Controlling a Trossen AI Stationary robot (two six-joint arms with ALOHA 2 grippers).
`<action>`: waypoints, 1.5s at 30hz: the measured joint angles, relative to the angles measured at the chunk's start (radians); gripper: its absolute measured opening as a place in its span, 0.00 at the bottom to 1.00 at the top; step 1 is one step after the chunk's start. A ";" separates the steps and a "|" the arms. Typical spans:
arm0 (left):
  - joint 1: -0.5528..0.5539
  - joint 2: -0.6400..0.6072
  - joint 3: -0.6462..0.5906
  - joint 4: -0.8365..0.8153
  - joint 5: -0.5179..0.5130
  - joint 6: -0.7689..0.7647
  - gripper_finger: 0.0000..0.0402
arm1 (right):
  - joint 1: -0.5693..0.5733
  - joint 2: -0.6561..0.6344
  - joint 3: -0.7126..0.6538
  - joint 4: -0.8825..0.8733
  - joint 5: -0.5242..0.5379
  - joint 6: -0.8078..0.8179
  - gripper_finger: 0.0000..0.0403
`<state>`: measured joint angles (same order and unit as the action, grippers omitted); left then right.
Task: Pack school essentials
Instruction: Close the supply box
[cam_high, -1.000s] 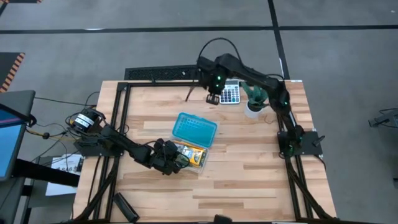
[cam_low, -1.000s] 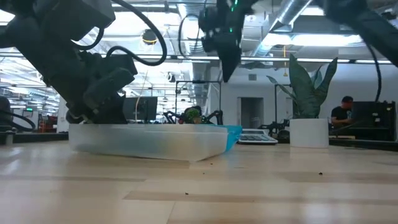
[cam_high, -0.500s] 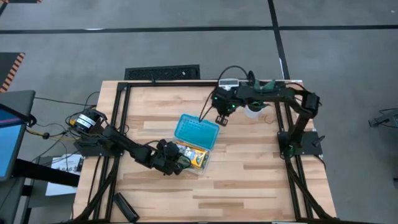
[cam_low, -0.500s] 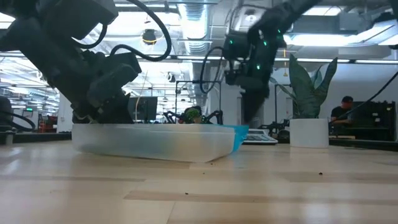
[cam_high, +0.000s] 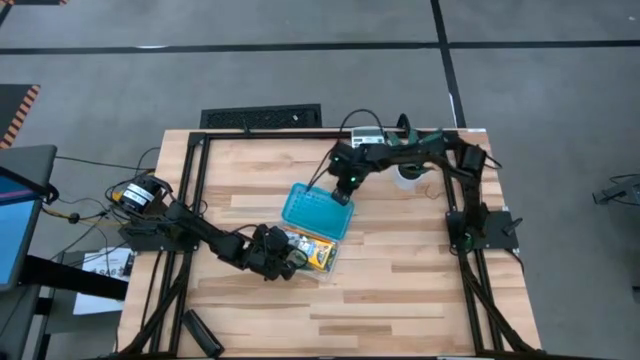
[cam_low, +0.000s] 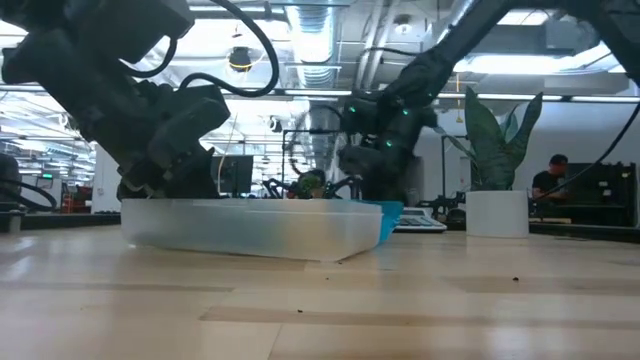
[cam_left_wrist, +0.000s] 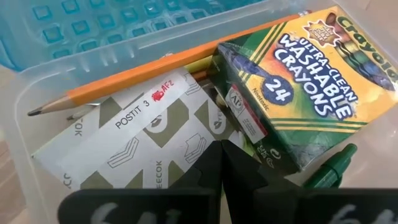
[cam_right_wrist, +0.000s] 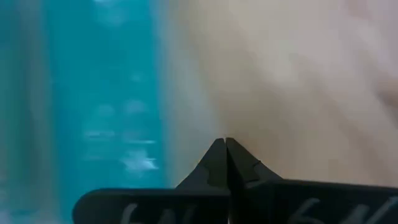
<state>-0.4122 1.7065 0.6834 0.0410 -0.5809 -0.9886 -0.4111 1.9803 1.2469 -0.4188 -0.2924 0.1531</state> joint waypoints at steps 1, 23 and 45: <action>0.000 0.000 0.000 0.001 0.003 0.000 0.00 | 0.011 0.002 0.019 -0.004 -0.009 -0.001 0.00; 0.003 -0.003 0.001 -0.003 -0.022 0.000 0.00 | 0.296 -0.099 0.156 0.000 0.031 0.009 0.00; -0.043 -0.078 0.071 -0.124 0.056 0.091 0.00 | 0.409 -0.088 0.156 0.160 -0.026 0.057 0.00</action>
<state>-0.4549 1.6287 0.7546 -0.0827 -0.5245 -0.8978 -0.0022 1.8923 1.4033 -0.2585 -0.3185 0.2100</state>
